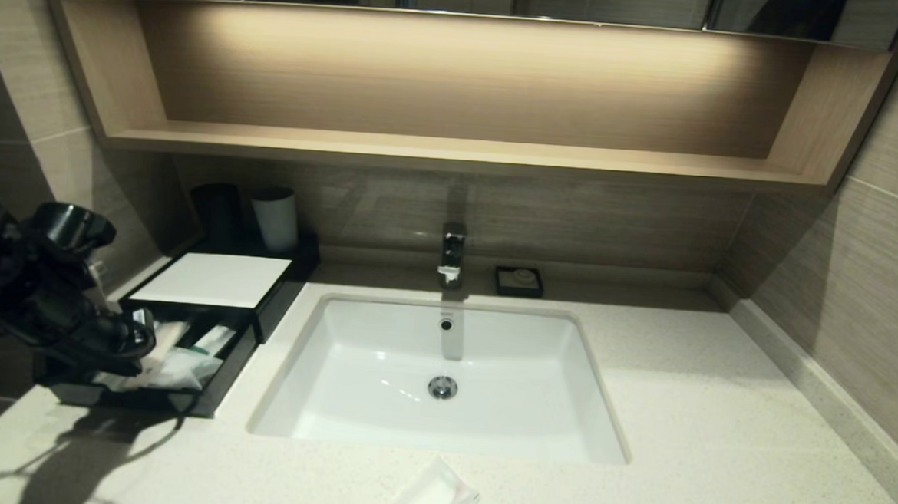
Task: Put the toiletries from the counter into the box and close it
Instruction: Place the bathroom toiletry into the drawer, then pick up the bathroom toiletry
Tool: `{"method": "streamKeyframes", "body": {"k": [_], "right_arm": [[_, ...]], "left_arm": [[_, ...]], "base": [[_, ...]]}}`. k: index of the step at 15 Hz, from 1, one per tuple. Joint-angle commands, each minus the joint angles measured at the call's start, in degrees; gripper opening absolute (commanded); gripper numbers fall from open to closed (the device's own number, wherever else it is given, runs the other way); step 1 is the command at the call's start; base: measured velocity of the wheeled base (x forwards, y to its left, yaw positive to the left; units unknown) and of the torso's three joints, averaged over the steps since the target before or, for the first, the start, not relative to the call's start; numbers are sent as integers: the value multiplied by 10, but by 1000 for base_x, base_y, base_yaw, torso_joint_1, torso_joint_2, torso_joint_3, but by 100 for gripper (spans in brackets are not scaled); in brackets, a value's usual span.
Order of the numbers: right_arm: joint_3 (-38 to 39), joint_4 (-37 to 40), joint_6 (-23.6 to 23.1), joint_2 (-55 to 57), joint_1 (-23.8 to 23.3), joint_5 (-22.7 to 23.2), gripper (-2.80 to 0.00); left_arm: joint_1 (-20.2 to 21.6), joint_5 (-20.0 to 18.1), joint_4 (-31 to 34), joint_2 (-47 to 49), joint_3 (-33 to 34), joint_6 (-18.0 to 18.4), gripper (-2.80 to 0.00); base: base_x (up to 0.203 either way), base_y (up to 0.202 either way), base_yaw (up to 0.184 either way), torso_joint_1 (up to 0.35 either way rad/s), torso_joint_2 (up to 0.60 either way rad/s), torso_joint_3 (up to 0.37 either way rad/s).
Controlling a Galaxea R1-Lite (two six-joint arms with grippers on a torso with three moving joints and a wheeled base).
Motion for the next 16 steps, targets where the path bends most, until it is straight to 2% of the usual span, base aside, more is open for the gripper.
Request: {"method": "streamKeyframes", "body": {"k": [1,5,7,10,16], "right_arm": [[1,0,0,-1,0,0,-280],[1,0,0,-1,0,0,-280],[1,0,0,-1,0,0,-280],[1,0,0,0,0,0,-280],[1,0,0,0,0,0,-280]], "left_arm": [[0,-5,2,-36,5,-6,-280],[-3,-5,3,-72,2,-9,-280],[-30,-4,2,-92,0,-2,-280],[-102,-4,2,-118,5,20,-280],[-294,-5,8,-158,10,19,-280]], "base": [[0,0,0,0,0,0],[0,0,0,0,0,0],[0,0,0,0,0,0],[0,0,0,0,0,0],[0,0,0,0,0,0]]}}
